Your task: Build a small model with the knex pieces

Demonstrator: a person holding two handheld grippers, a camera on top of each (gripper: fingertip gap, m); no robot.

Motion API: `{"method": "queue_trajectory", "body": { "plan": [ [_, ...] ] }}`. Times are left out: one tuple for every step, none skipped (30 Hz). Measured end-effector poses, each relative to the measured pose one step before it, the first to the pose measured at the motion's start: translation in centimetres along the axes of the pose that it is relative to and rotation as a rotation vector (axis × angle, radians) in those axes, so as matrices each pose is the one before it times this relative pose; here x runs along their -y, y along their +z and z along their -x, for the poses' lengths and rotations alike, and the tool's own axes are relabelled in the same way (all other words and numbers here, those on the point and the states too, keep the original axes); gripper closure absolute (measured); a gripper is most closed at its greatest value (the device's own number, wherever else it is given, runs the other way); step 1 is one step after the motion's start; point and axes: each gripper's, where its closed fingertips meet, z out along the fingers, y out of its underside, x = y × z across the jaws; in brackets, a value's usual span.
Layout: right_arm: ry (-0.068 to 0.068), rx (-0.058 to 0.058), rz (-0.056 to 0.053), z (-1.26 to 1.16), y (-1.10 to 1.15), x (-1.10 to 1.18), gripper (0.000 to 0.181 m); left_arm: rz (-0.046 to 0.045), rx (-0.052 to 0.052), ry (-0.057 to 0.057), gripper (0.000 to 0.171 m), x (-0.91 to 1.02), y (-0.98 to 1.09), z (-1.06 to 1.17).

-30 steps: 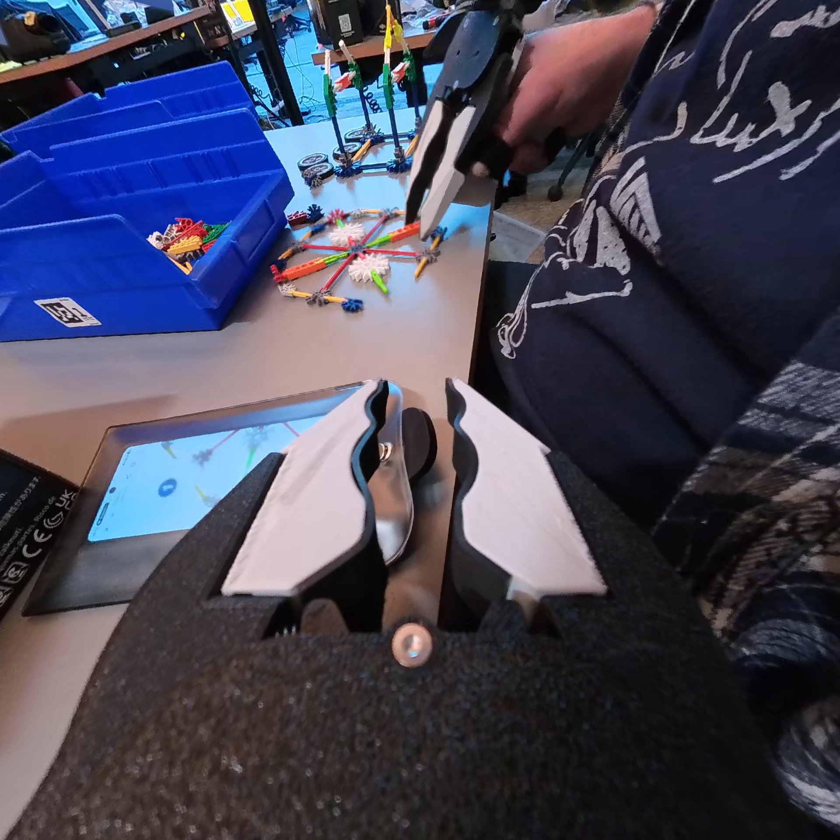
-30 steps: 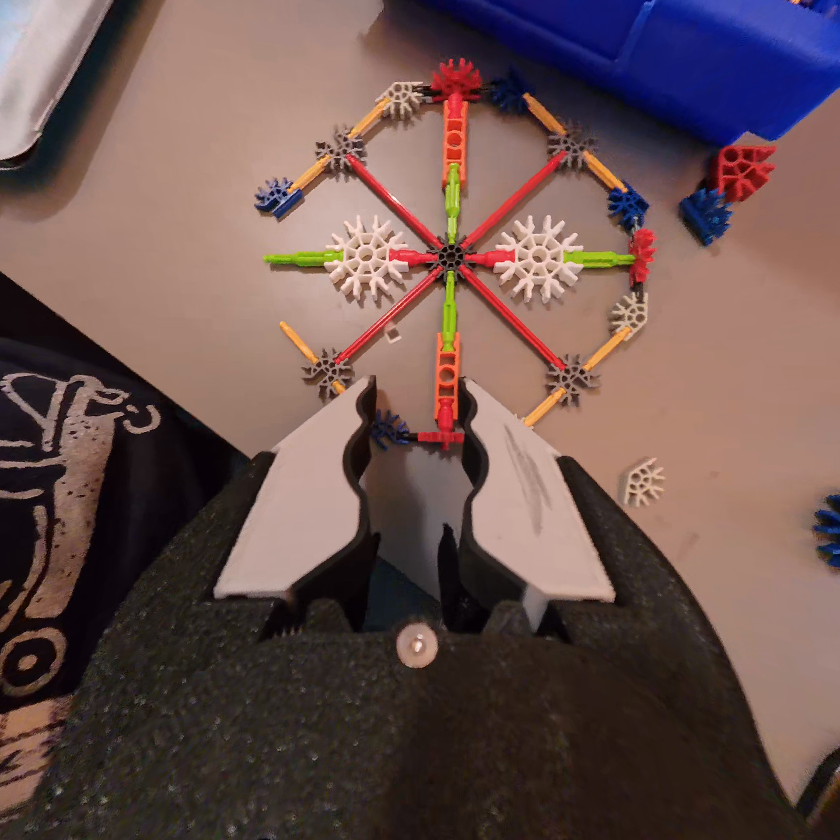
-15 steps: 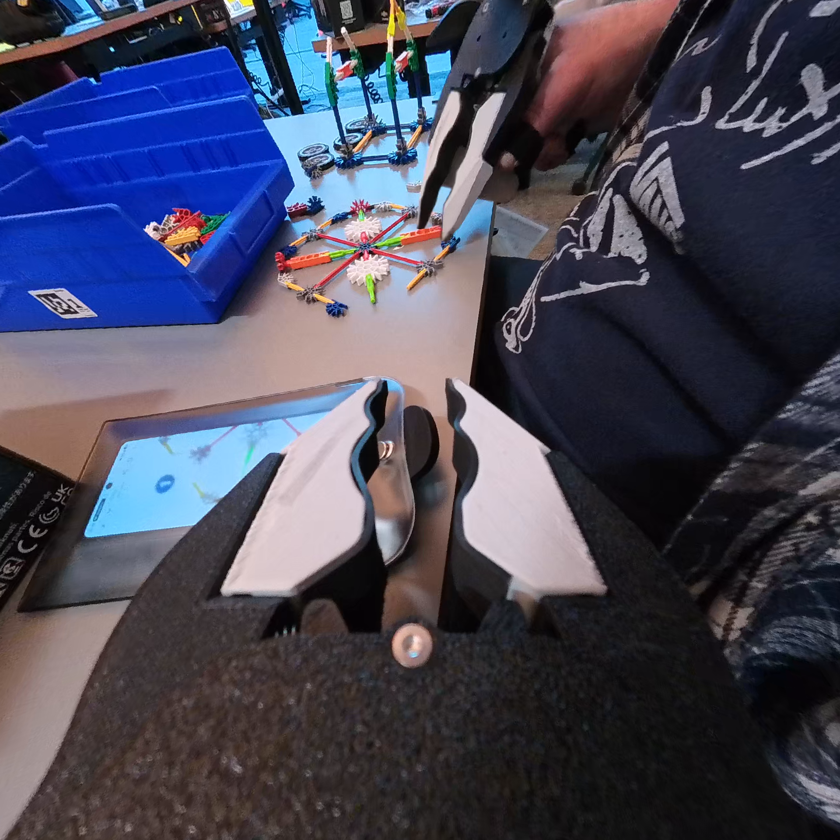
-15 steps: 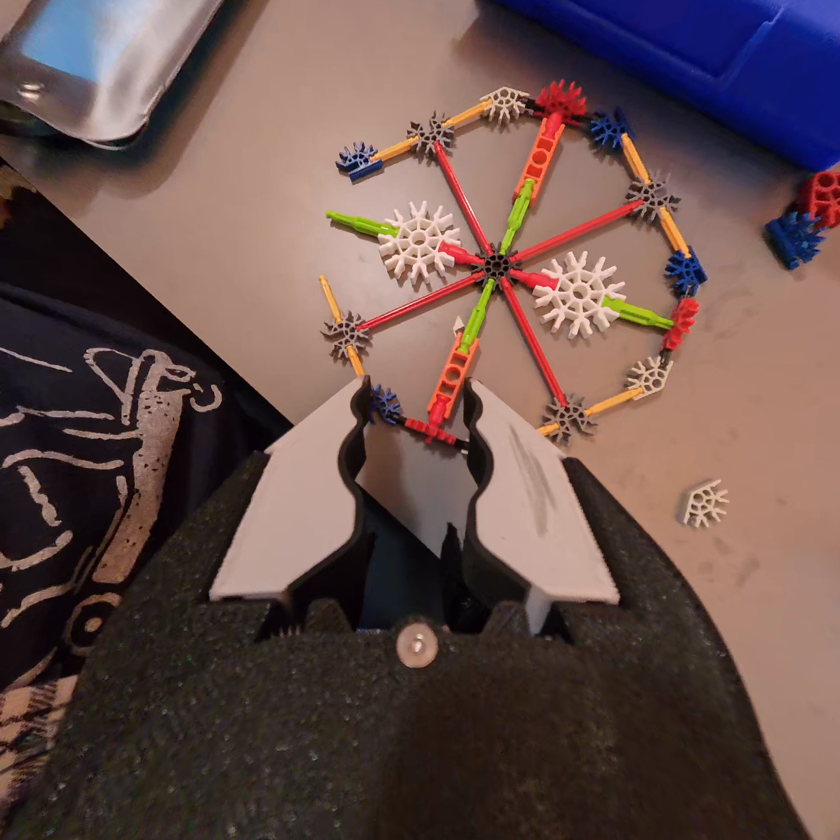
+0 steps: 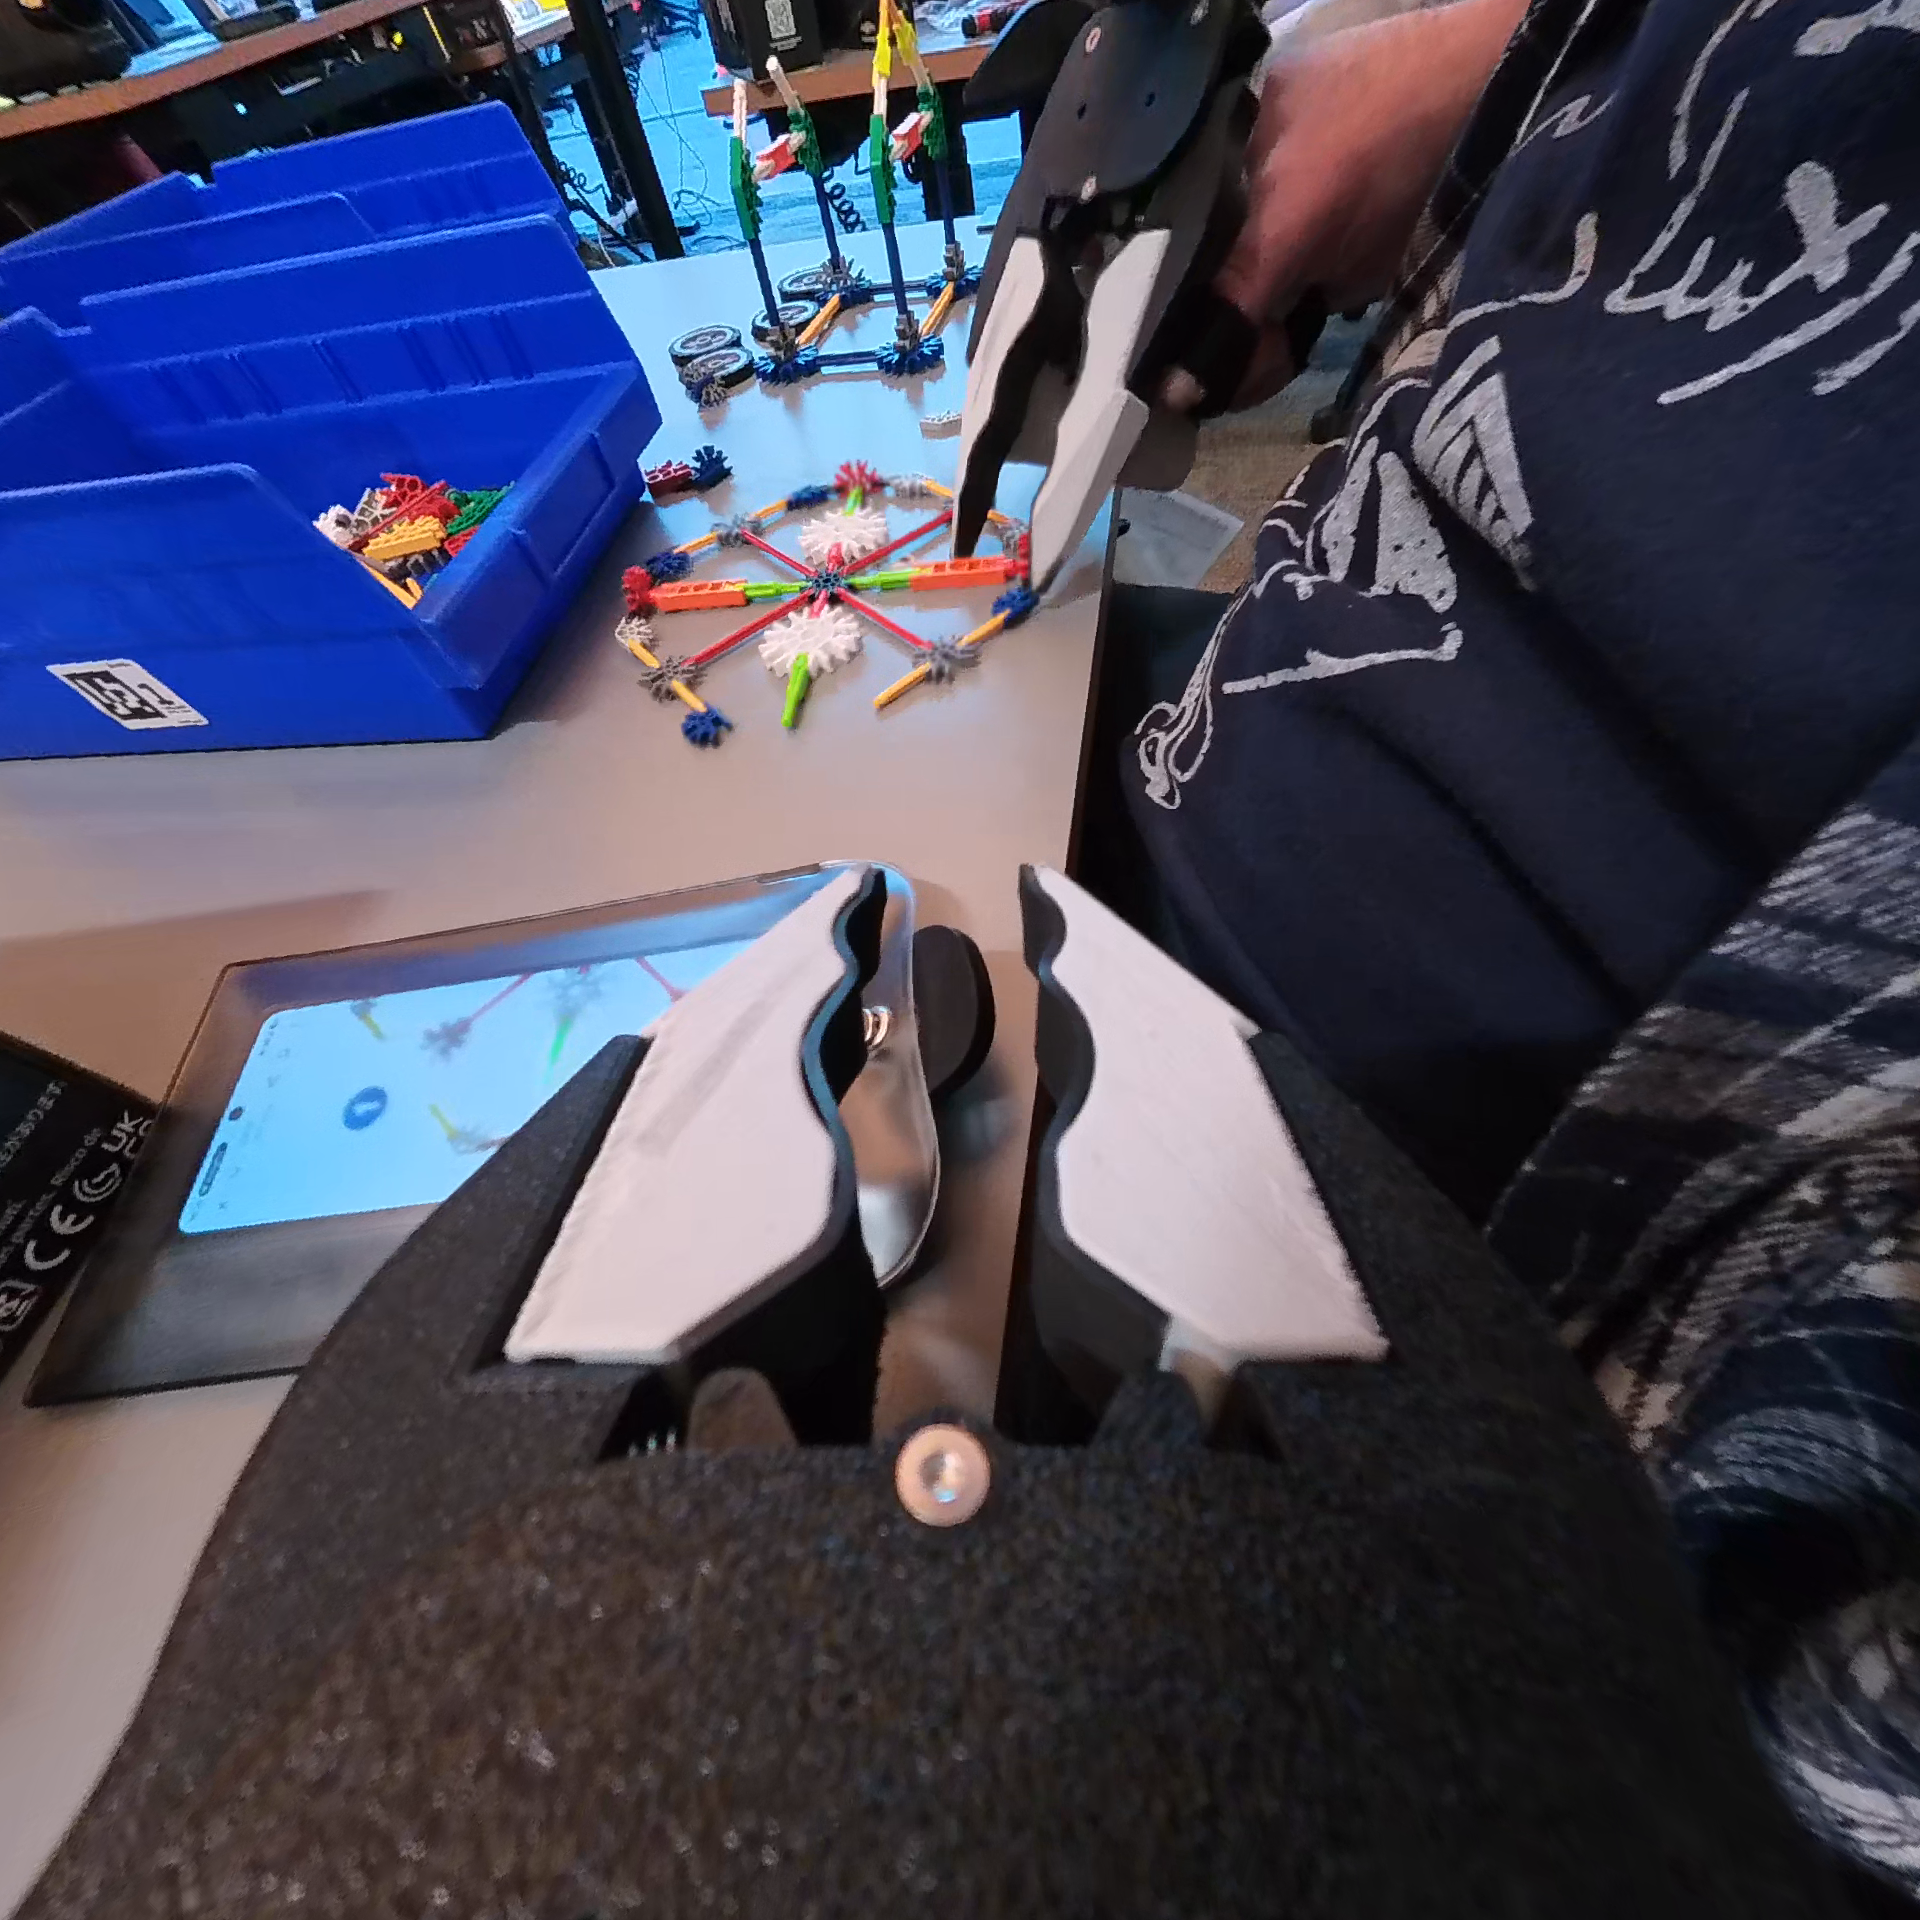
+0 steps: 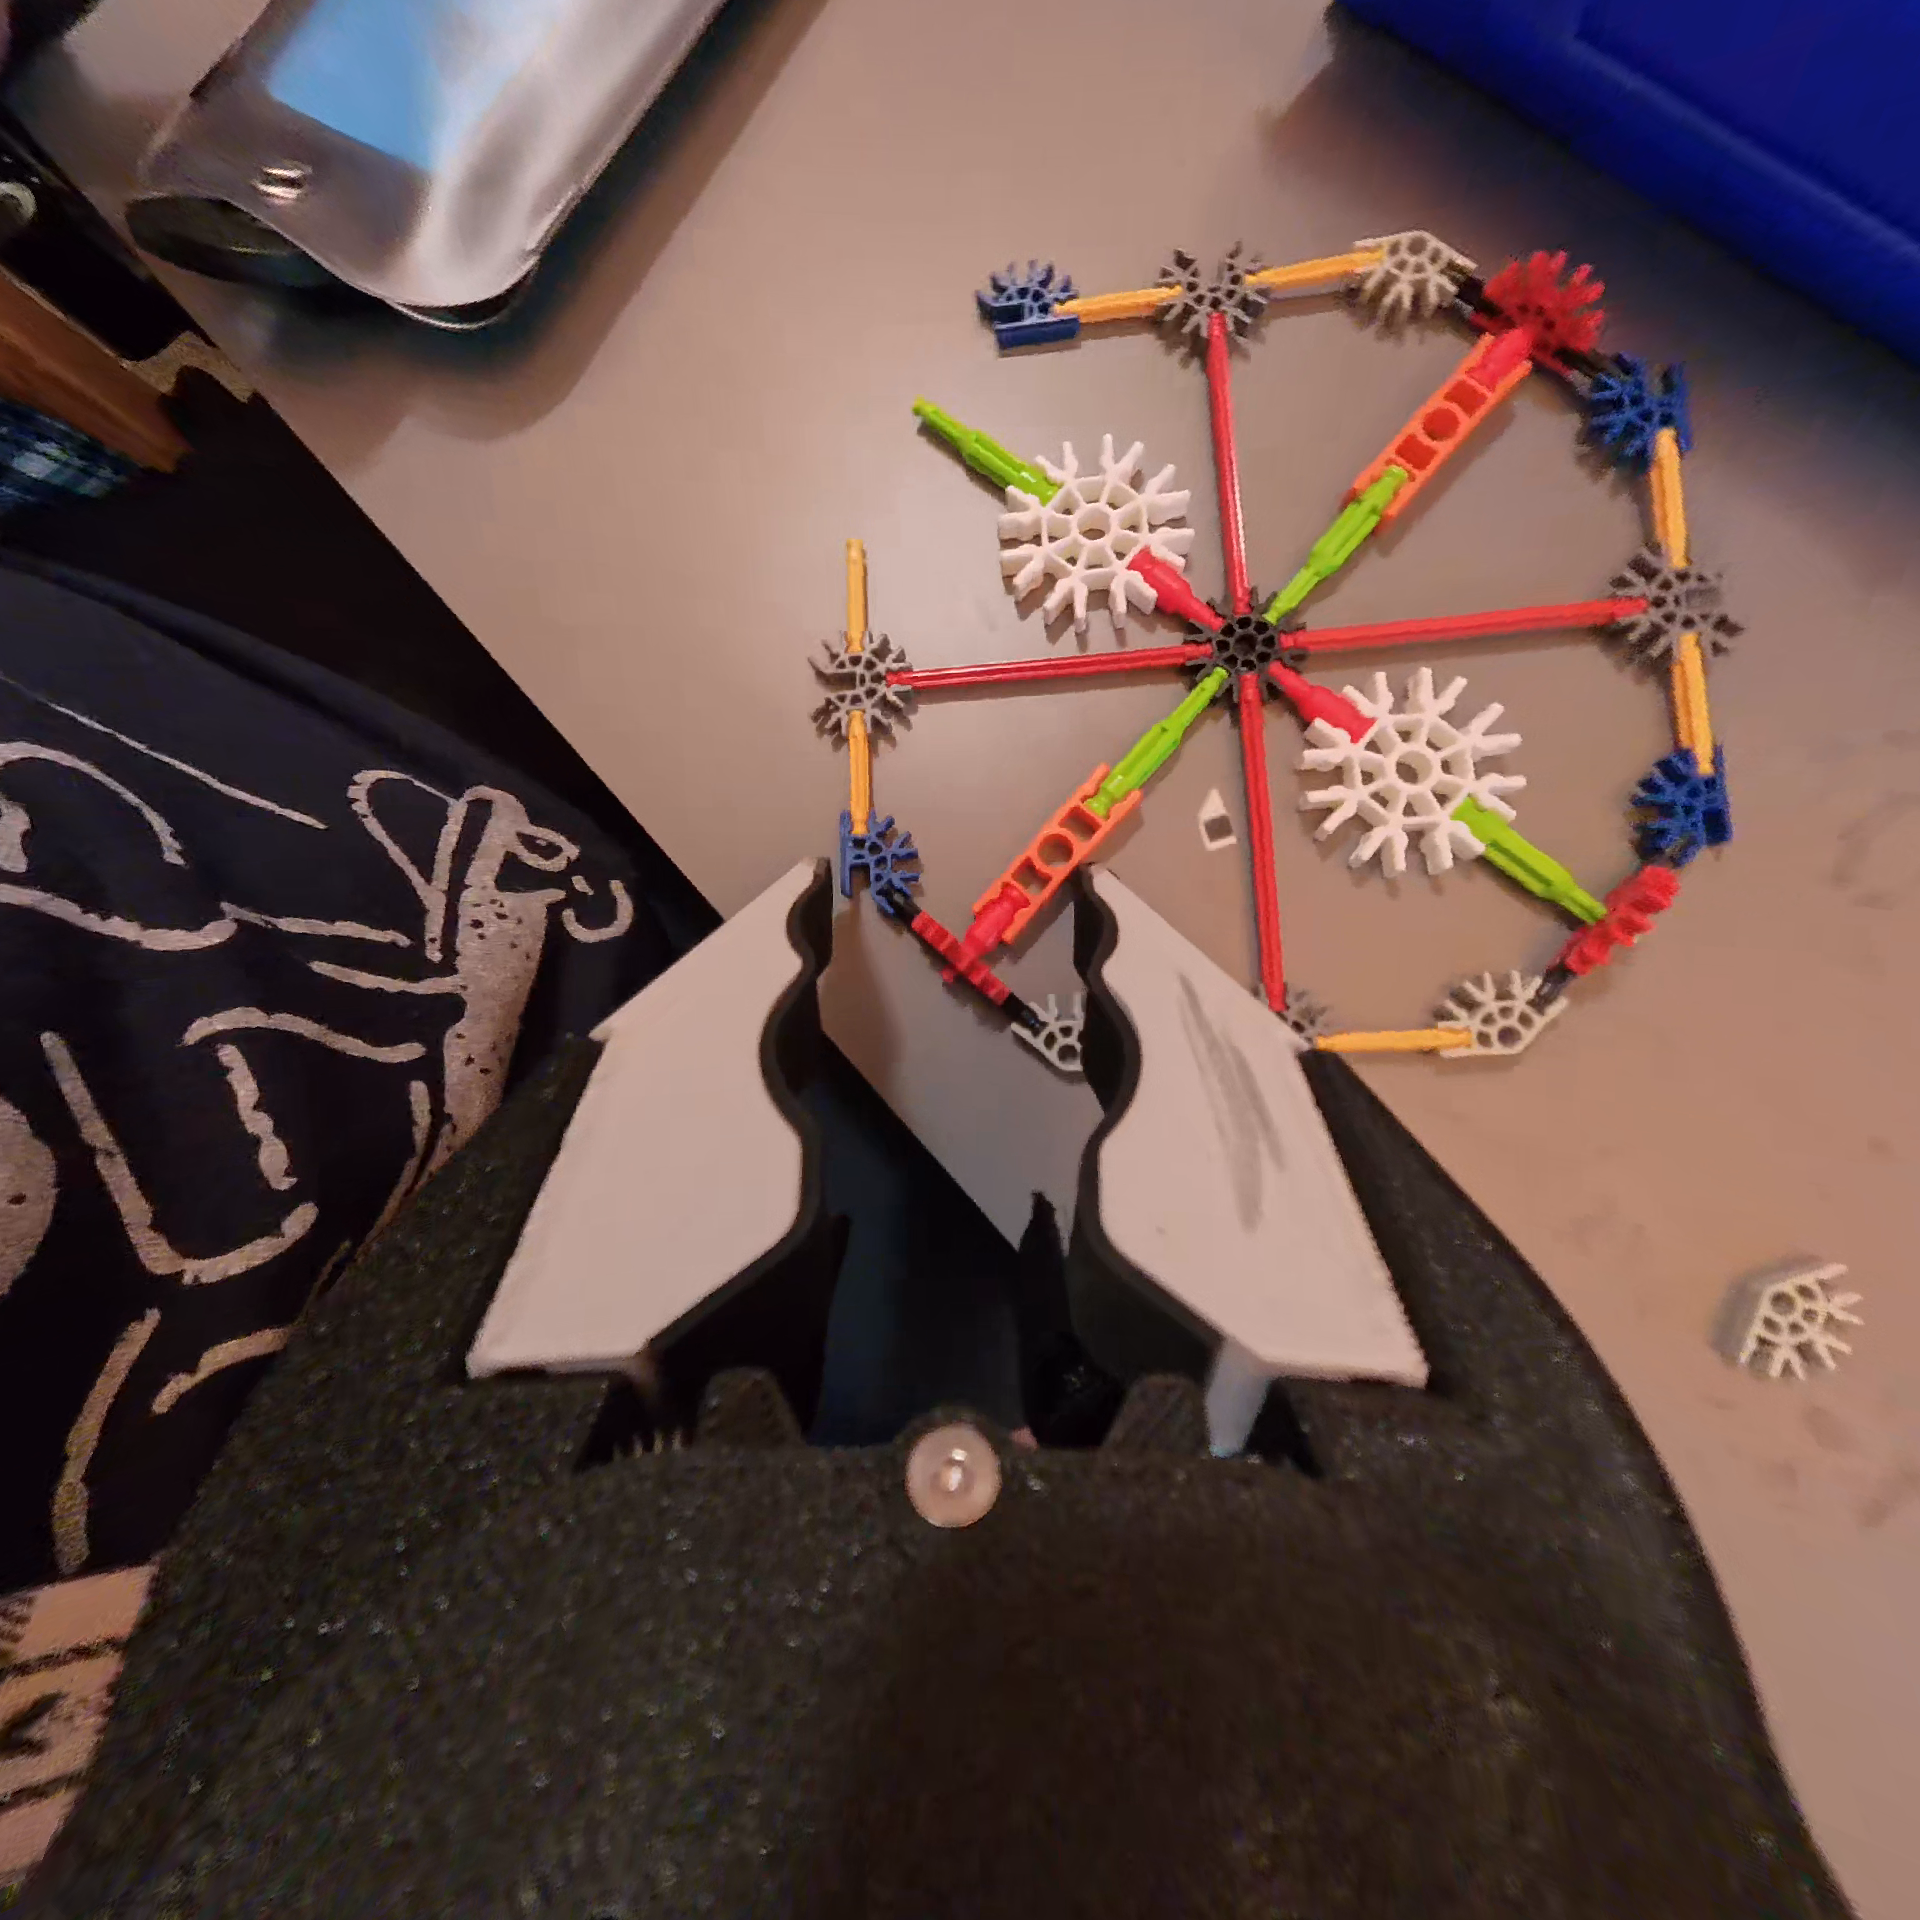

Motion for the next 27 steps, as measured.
{"method": "queue_trajectory", "body": {
  "plan": [
    [-0.0037,0.0014,0.0016,0.074,0.098,0.062,0.136,-0.00276,-0.0001,0.0001,0.146,0.030,-0.032,-0.006],
    [-0.0015,0.0021,0.0005,0.039,0.093,0.058,0.135,-0.00230,0.0001,0.0005,0.146,0.016,-0.032,-0.012],
    [-0.0008,0.0026,-0.0010,0.022,0.060,0.064,0.136,-0.00207,0.0002,0.0001,0.146,0.006,-0.020,-0.006],
    [-0.0020,0.0035,-0.0006,0.049,0.013,0.064,0.135,-0.00234,-0.0003,-0.0010,0.146,0.023,-0.034,-0.007],
    [-0.0041,0.0030,-0.0039,0.062,-0.034,0.129,0.135,-0.00231,-0.0010,-0.0012,0.146,0.009,-0.039,-0.011],
    [-0.0041,0.0025,-0.0044,0.055,-0.047,0.132,0.135,-0.00146,-0.0015,-0.0012,0.146,-0.004,-0.023,-0.030],
    [-0.0019,0.0001,0.0008,-0.019,-0.026,0.044,0.135,-0.00109,-0.0008,-0.0010,0.146,-0.009,-0.026,-0.018],
    [-0.0023,-0.0018,0.0047,-0.067,-0.007,-0.030,0.135,-0.00083,-0.0007,-0.0004,0.146,0.005,-0.014,-0.022],
    [-0.0047,-0.0009,0.0034,-0.044,-0.022,-0.030,0.135,-0.00034,-0.0008,-0.0006,0.146,-0.012,-0.013,-0.017],
    [-0.0070,0.0011,0.0029,0.002,-0.072,0.001,0.135,0.00004,-0.0001,-0.0011,0.146,-0.016,-0.004,0.009],
    [-0.0059,-0.0032,0.0012,-0.075,-0.118,0.038,0.135,-0.00023,0.0001,-0.0008,0.146,-0.004,-0.017,-0.004],
    [-0.0052,0.0001,-0.0037,-0.049,-0.167,0.105,0.135,-0.00084,0.0002,-0.0012,0.146,-0.006,-0.008,0.004],
    [-0.0074,0.0031,-0.0057,-0.047,-0.236,0.148,0.135,-0.00174,-0.0005,-0.0019,0.146,0.016,-0.026,0.013],
    [-0.0119,-0.0016,-0.0099,-0.161,-0.326,0.257,0.135,-0.00524,-0.0009,-0.0021,0.146,0.054,-0.062,0.000],
    [-0.0198,-0.0034,-0.0190,-0.244,-0.446,0.455,0.135,-0.00856,0.0005,-0.0032,0.146,0.098,-0.090,0.046],
    [-0.0266,-0.0055,-0.0257,-0.320,-0.547,0.650,0.135,-0.01103,0.0031,-0.0015,0.146,0.152,-0.112,0.099],
    [-0.0214,-0.0186,-0.0181,-0.648,-0.549,0.676,0.136,-0.01296,0.0068,0.0005,0.146,0.193,-0.124,0.170],
    [-0.0191,-0.0239,-0.0133,-0.862,-0.489,0.701,0.136,-0.00974,0.0055,0.0009,0.146,0.161,-0.073,0.181],
    [-0.0185,-0.0223,-0.0128,-0.978,-0.384,0.712,0.136,-0.00157,0.0086,0.0038,0.146,0.057,-0.026,0.266],
    [-0.0131,-0.0221,-0.0086,-1.095,-0.217,0.670,0.137,0.00515,0.0120,0.0065,0.147,-0.051,0.049,0.338],
    [-0.0143,-0.0221,-0.0043,-1.138,-0.092,0.646,0.137,0.00757,0.0105,0.0056,0.147,-0.100,0.105,0.350],
    [-0.0207,-0.0205,-0.0047,-1.085,-0.004,0.716,0.138,0.00528,0.0061,0.0041,0.147,-0.079,0.128,0.285],
    [-0.0233,-0.0199,-0.0038,-1.083,0.085,0.739,0.140,0.00259,0.0030,0.0020,0.147,-0.025,0.131,0.220],
    [-0.0207,-0.0220,-0.0020,-1.127,0.167,0.767,0.141,-0.00030,0.0034,-0.0001,0.147,0.027,0.127,0.215],
    [-0.0171,-0.0173,-0.0053,-1.064,0.204,0.804,0.141,-0.00249,0.0046,-0.0009,0.147,0.054,0.121,0.209],
    [-0.0112,-0.0087,-0.0072,-0.963,0.273,0.766,0.141,-0.00164,0.0041,-0.0023,0.147,0.036,0.096,0.183],
    [-0.0033,-0.0065,0.0002,-0.977,0.365,0.603,0.141,0.00098,0.0034,-0.0017,0.147,-0.013,0.091,0.154]
  ]
}}
